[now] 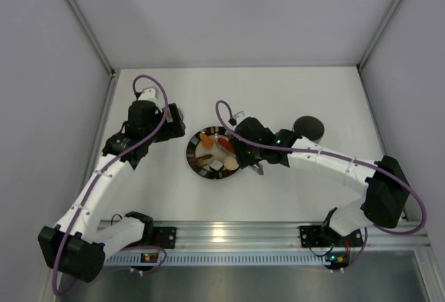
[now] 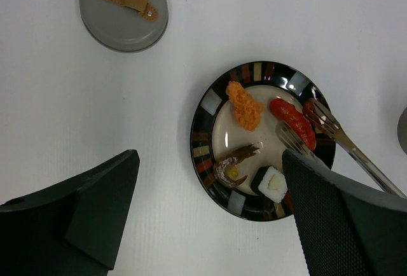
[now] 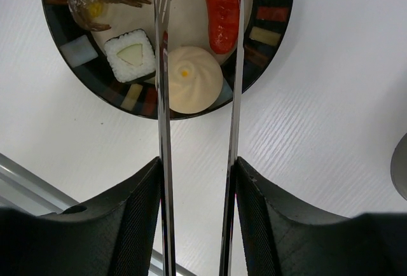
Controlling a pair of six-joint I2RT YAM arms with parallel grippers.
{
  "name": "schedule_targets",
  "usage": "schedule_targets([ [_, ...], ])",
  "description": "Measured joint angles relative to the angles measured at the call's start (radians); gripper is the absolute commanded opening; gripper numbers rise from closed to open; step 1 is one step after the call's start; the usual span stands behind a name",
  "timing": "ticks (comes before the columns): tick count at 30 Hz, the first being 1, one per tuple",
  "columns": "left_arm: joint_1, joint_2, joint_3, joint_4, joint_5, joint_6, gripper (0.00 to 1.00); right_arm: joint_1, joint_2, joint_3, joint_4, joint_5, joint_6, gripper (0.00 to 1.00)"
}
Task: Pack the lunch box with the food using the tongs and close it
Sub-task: Pick up the fake food from the plate.
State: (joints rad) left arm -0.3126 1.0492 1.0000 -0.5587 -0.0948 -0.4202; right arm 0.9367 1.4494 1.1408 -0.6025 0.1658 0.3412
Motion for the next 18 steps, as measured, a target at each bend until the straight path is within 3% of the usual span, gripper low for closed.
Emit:
schedule_targets([
  [18, 0.0, 0.0, -0.003, 0.0, 0.001, 0.0, 0.99, 0.021, 0.039, 0.0, -0.036, 0.045, 0.0, 0.45],
])
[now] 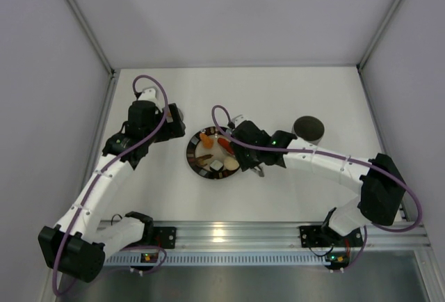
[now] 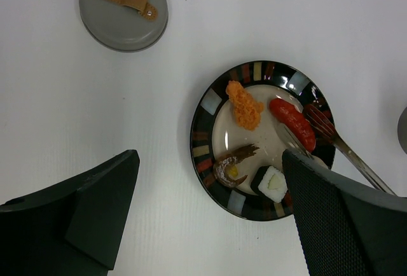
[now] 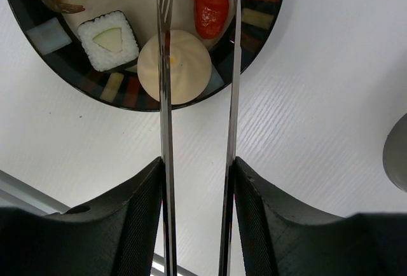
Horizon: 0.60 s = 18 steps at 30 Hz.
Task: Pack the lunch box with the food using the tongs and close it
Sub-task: Pick up the fake food from the plate.
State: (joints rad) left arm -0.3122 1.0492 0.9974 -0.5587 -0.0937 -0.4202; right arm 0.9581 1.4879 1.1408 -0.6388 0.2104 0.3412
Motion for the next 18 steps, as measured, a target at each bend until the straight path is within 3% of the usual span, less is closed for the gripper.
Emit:
schedule_targets([
  [8, 0.0, 0.0, -0.003, 0.0, 0.003, 0.0, 0.99, 0.002, 0.01, 0.003, -0.006, 0.01, 0.0, 0.44],
  [18, 0.0, 0.0, -0.003, 0.0, 0.003, 0.0, 0.99, 0.002, 0.036, 0.036, -0.023, 0.014, -0.008, 0.18],
])
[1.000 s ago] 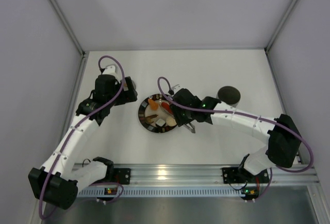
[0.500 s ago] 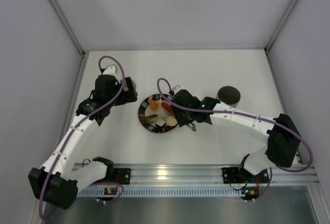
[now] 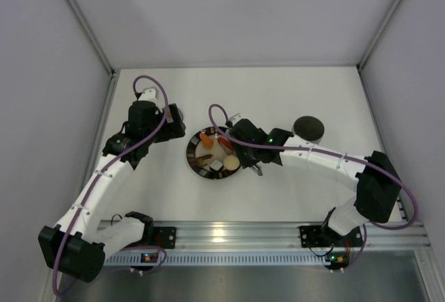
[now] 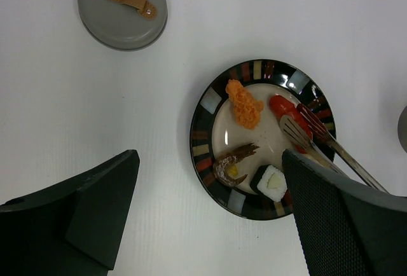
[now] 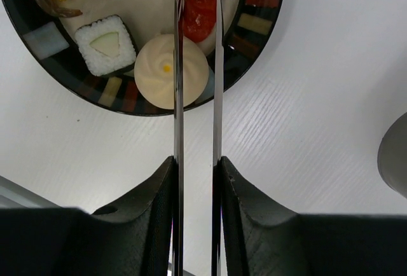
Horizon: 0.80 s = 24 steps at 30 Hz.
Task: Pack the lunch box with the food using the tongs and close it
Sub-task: Pick up the fake food from the plate.
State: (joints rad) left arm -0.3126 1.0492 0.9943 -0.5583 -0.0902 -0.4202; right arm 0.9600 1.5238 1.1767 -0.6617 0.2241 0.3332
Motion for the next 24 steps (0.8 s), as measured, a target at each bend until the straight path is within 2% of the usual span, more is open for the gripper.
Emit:
schedule_targets([
  [4, 0.0, 0.0, 0.0, 0.0, 0.0, 0.0, 0.99, 0.0, 0.0, 0.035, -0.017, 0.008, 0.0, 0.14],
  [18, 0.0, 0.0, 0.0, 0.0, 0.003, 0.0, 0.99, -0.001, -0.004, 0.153, -0.05, 0.108, -0.001, 0.13],
  [24, 0.0, 0.0, 0.0, 0.0, 0.008, 0.0, 0.99, -0.023, -0.08, 0.154, -0.124, 0.154, 0.006, 0.13],
])
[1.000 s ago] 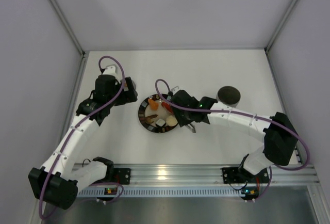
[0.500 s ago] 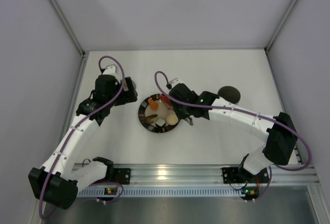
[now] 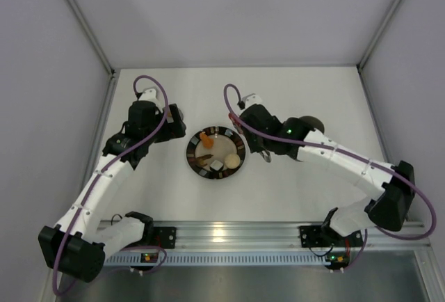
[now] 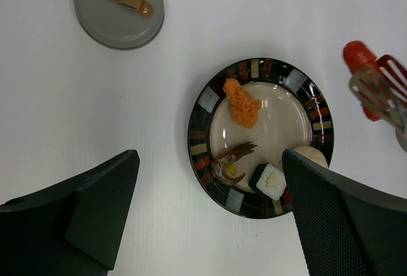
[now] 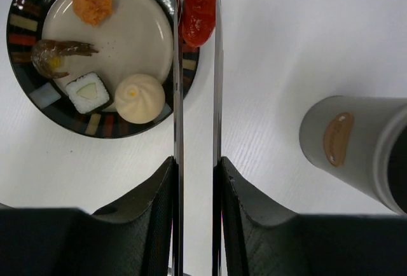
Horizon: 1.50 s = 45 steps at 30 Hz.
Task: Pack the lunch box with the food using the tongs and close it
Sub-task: Pick up the fake food from the plate, then place the fake food in the packing box.
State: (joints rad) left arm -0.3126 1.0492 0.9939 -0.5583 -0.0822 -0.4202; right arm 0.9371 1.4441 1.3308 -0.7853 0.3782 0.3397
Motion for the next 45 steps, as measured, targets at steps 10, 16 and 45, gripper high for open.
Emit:
schedule_targets([
  [10, 0.0, 0.001, 0.0, 0.001, 0.032, -0.001, 0.99, -0.06, -0.33, 0.0, -0.193, 0.131, 0.09, 0.14],
  [16, 0.0, 0.005, 0.0, 0.002, 0.042, -0.001, 0.99, -0.075, -0.397, 0.0, -0.339, 0.204, 0.169, 0.15],
  [45, 0.0, 0.008, 0.0, 0.01, 0.066, -0.005, 0.99, -0.089, -0.513, -0.114, -0.528, 0.297, 0.333, 0.3],
])
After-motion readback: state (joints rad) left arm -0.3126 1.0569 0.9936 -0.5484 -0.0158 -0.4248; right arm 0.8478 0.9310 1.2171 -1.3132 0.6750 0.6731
